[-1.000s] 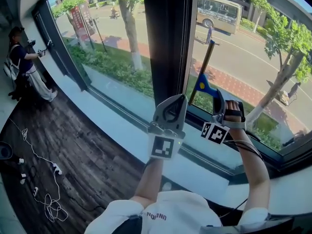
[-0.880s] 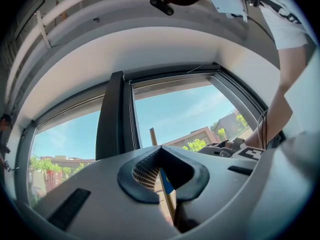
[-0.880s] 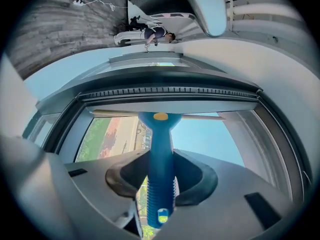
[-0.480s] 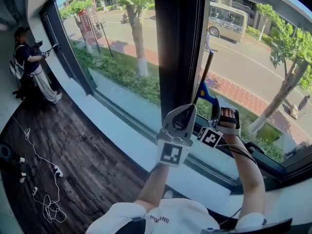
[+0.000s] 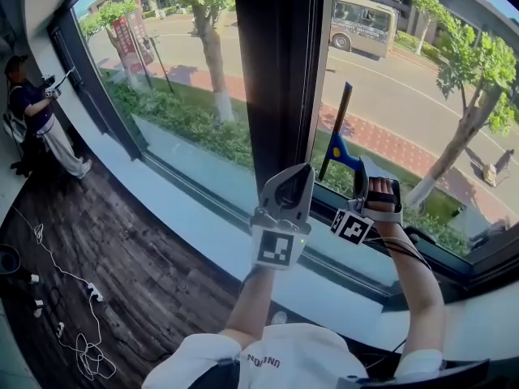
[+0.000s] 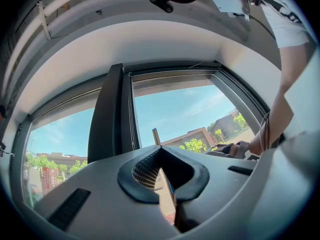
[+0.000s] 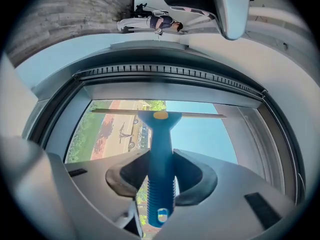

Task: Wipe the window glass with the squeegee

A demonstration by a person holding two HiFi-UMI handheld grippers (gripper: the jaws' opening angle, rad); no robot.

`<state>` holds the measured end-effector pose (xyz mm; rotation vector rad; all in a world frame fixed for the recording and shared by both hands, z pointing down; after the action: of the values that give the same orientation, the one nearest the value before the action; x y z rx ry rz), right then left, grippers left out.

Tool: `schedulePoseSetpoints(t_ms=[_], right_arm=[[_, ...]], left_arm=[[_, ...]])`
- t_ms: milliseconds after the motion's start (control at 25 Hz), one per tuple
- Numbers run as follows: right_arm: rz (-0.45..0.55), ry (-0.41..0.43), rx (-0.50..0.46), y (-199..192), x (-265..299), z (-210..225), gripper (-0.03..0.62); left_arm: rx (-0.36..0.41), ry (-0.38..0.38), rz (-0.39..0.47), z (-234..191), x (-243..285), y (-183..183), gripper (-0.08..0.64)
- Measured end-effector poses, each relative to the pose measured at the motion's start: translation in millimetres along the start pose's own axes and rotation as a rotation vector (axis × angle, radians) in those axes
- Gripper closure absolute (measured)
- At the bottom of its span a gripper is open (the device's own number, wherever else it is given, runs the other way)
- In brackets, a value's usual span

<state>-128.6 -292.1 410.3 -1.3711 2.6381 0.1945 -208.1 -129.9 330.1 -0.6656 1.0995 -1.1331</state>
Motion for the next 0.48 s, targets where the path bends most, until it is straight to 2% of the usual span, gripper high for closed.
schedulePoseSetpoints(t_ms=[120,480], right_arm=[[-0.013,0.015,0.011,-11,-6,-2,0.443],[-0.051,-0.007,-0.016,-46,-26,3,0.443]], left_arm=[[-0.009,-0.008,0.013,3,4,-2,0.561],[-0.006,-0.057,0.033,22,15,7,0.561]])
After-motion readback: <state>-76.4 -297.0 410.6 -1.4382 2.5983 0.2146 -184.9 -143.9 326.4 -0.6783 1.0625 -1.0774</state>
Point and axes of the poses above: the fingertips, and each gripper's own axes: x forward along the fingers, z to its right, y out of its top, the point moved 7 cm from there along -x, backward along the fingers, and after that the axes turned 5 degrees about -y, right-handed, at the moved point
